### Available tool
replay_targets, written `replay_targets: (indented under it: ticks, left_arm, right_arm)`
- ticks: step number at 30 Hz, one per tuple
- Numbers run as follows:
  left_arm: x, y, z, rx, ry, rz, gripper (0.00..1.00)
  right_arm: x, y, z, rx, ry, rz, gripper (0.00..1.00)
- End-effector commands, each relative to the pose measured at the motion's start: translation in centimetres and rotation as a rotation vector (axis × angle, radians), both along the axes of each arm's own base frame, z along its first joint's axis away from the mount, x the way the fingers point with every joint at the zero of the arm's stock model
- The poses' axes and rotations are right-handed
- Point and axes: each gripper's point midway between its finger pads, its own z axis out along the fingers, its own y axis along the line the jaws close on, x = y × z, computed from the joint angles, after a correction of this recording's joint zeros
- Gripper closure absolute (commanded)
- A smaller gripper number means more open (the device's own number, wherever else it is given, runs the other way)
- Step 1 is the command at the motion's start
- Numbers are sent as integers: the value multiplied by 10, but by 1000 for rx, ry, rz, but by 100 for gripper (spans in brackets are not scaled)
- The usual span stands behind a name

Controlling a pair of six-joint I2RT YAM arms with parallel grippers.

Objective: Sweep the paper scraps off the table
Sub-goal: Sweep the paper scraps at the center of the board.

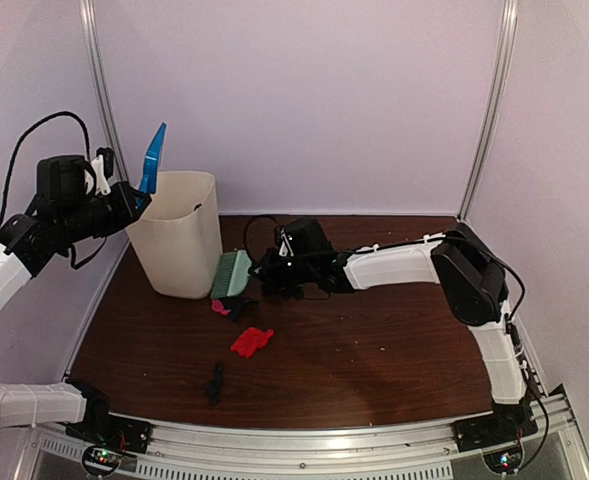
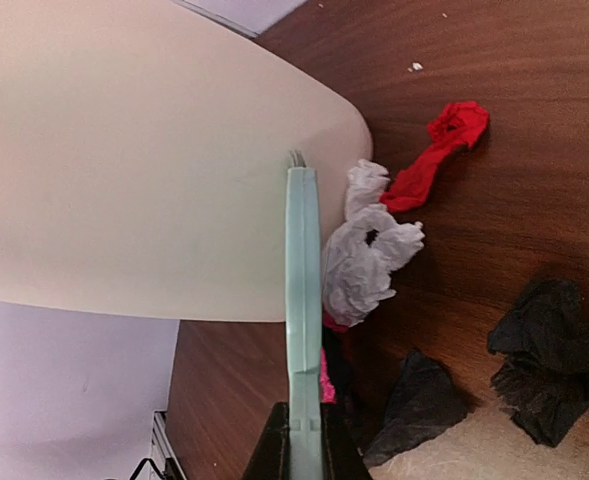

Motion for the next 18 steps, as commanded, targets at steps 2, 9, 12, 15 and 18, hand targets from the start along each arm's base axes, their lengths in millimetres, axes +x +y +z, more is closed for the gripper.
replay_targets:
  ticks: [2, 9, 12, 15, 18]
  left_arm:
    - [0, 5, 1, 32, -39, 16, 100]
    - [-1, 6, -10, 49, -22, 17, 100]
    - [0, 5, -16, 56, -9, 15, 100]
    - [1, 3, -19, 55, -3, 7, 100]
    - [2, -1, -21, 48, -5, -9, 100]
  right_arm:
    - [9, 1, -31, -60, 81, -30, 100]
    - [4, -47, -49, -144, 84, -101, 100]
    - [-6, -76, -56, -181, 83, -121, 100]
    - [-19, -109, -63, -207, 84, -143, 100]
    - [-35, -145, -67, -241, 78, -164, 100]
